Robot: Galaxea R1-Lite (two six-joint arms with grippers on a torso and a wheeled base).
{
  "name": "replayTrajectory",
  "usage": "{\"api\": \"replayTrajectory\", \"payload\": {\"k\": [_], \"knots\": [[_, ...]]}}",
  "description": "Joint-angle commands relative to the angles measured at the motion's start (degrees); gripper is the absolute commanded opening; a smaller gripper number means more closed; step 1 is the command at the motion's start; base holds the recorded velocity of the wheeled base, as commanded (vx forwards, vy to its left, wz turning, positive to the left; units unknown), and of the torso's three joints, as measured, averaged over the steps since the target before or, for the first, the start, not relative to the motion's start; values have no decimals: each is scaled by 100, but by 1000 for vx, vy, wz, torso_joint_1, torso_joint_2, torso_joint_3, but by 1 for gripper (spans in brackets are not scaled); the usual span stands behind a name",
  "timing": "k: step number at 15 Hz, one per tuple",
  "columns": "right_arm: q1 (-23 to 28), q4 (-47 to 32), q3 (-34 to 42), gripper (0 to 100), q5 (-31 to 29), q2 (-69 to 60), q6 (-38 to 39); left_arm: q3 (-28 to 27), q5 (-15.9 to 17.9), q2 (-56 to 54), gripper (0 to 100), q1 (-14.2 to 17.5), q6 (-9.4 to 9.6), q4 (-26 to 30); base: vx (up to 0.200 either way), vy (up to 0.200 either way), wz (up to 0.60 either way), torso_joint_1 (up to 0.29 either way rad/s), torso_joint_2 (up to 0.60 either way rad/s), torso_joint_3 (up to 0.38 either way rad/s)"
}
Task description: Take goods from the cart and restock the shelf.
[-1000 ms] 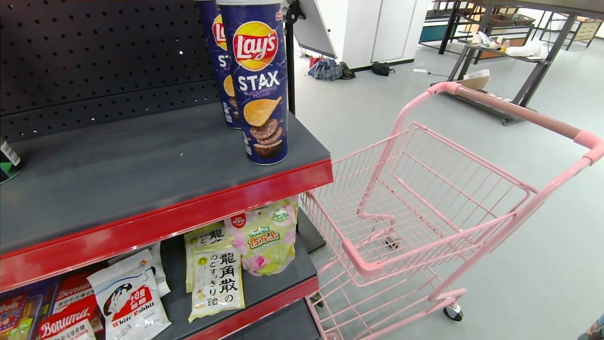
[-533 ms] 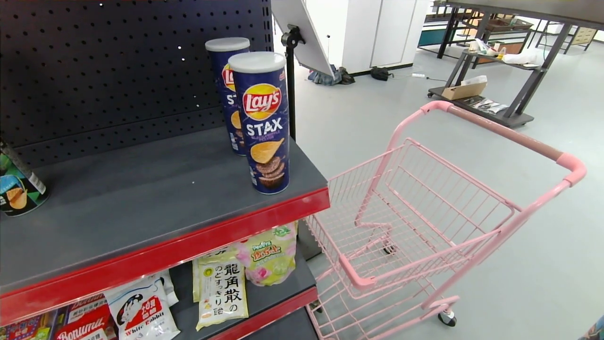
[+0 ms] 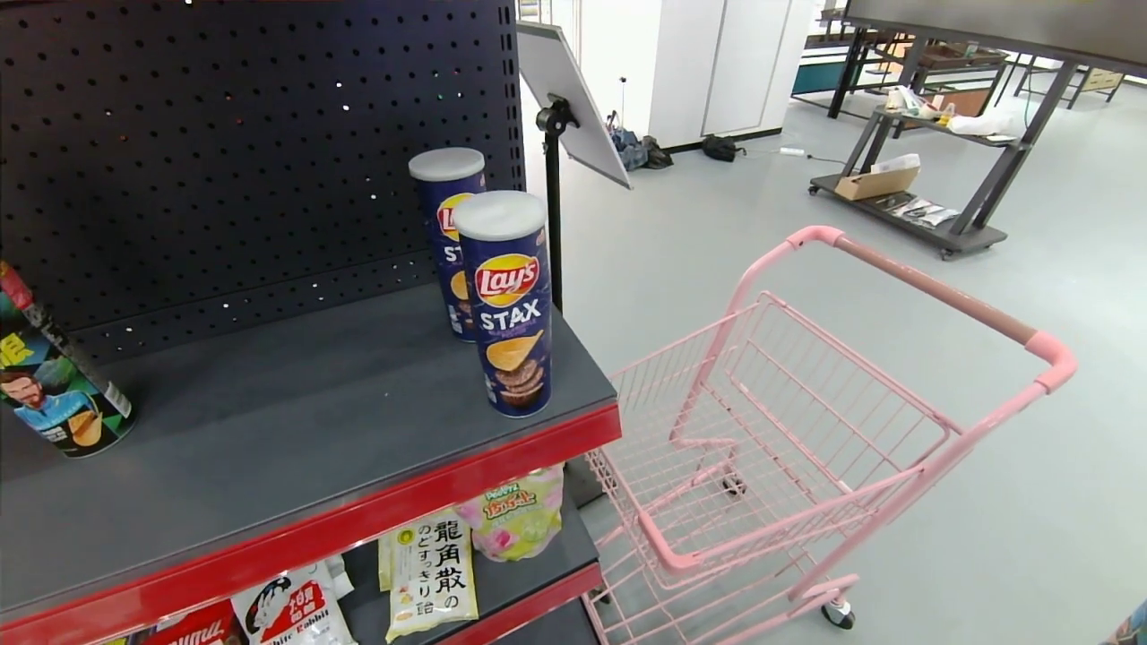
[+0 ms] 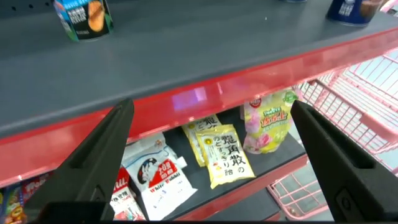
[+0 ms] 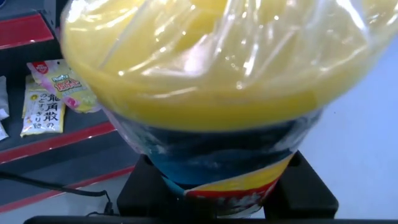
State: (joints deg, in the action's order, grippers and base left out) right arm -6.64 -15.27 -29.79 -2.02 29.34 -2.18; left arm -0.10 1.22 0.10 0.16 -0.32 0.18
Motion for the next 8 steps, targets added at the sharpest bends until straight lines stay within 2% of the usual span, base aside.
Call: {"api": "replayTrajectory", "payload": {"k": [1, 5, 7, 8], "knots": [[-4, -2, 0, 0, 0, 28, -2, 1, 1, 8, 100, 2, -3, -1, 0, 0, 0, 163, -383, -232], [-4, 16, 0, 0, 0, 63, -2, 1, 1, -1, 100, 2, -3, -1, 0, 0, 0, 154, -372, -225], [-4, 25, 0, 0, -9, 72, -45, 1, 1, 8, 100, 2, -3, -1, 0, 0, 0, 51, -134, -63], [5, 16, 0, 0, -9, 63, -89, 1, 1, 8, 100, 2, -3, -1, 0, 0, 600, 17, -36, -22]]}}
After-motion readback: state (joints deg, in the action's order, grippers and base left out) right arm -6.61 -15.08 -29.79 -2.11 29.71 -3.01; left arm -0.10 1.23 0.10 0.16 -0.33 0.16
